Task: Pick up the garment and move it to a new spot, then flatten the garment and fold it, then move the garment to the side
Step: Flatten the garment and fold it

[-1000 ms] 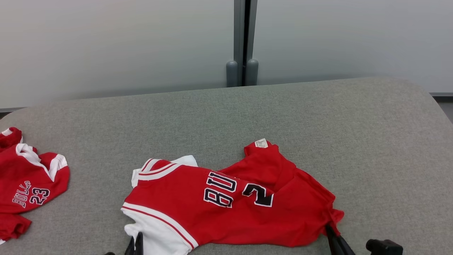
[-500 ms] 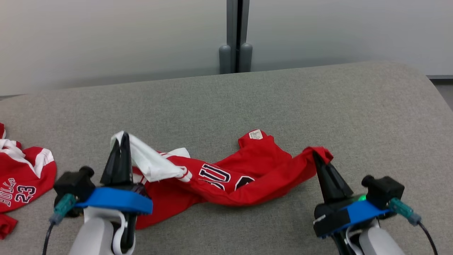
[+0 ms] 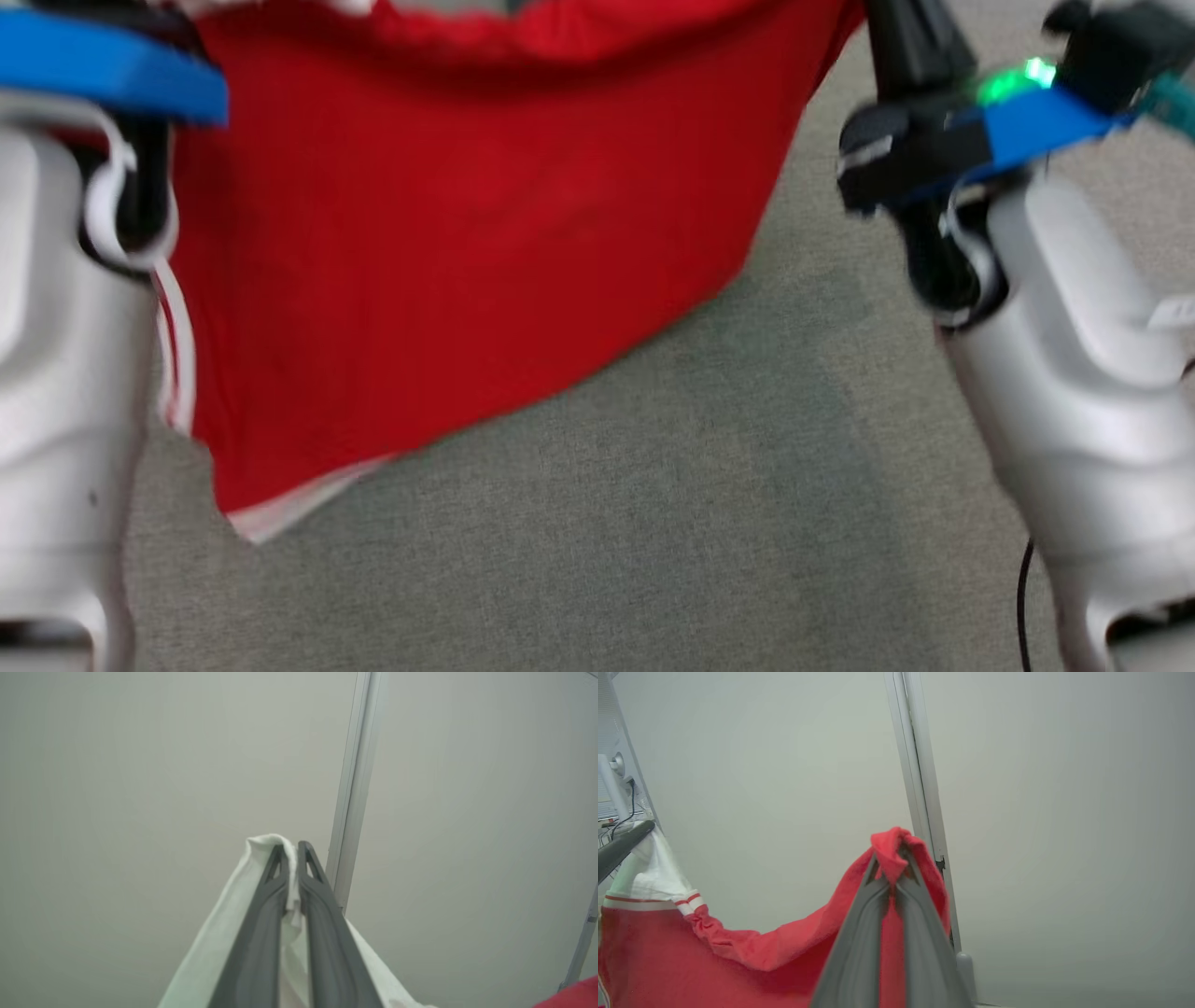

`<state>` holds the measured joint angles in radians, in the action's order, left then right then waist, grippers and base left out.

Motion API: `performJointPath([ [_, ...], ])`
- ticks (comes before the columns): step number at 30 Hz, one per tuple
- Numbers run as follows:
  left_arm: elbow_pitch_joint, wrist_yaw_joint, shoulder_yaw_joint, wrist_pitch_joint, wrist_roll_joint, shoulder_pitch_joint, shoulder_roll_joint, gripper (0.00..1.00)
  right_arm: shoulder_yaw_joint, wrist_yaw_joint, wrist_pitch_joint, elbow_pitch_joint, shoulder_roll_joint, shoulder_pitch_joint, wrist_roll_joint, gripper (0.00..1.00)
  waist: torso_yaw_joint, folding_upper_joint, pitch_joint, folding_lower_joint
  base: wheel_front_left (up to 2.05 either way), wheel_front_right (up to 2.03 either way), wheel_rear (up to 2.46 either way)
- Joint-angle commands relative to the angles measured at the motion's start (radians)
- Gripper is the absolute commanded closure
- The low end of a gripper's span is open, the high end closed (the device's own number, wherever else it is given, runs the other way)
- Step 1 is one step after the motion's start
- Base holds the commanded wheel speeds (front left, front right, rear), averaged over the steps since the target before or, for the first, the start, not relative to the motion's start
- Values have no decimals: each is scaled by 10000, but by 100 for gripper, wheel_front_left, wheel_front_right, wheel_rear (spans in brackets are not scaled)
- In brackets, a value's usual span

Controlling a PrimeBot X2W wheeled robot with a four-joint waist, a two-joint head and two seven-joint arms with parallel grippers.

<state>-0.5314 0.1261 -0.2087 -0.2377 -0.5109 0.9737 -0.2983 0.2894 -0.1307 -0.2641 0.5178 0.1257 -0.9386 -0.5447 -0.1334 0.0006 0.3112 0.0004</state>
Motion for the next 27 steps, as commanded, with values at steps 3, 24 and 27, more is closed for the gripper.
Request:
performJointPath([
  [3, -445, 76, -80, 54, -210, 1561, -102, 100, 73, -3, -4, 627, 163, -1518, -369, 100, 88, -6, 437, -4, 0, 0, 0],
  [24, -2789, 77, -1952, -281, -793, 5859, 111, 100, 396, -3, -11, 3767, 1127, -5787, -2008, 100, 390, -6, 1731, -4, 0, 0, 0],
  [27, -2333, 77, -1593, -286, -951, 5012, -39, 100, 466, -3, -12, 3398, 1029, -5071, -2119, 100, 327, -6, 1749, -4, 0, 0, 0],
])
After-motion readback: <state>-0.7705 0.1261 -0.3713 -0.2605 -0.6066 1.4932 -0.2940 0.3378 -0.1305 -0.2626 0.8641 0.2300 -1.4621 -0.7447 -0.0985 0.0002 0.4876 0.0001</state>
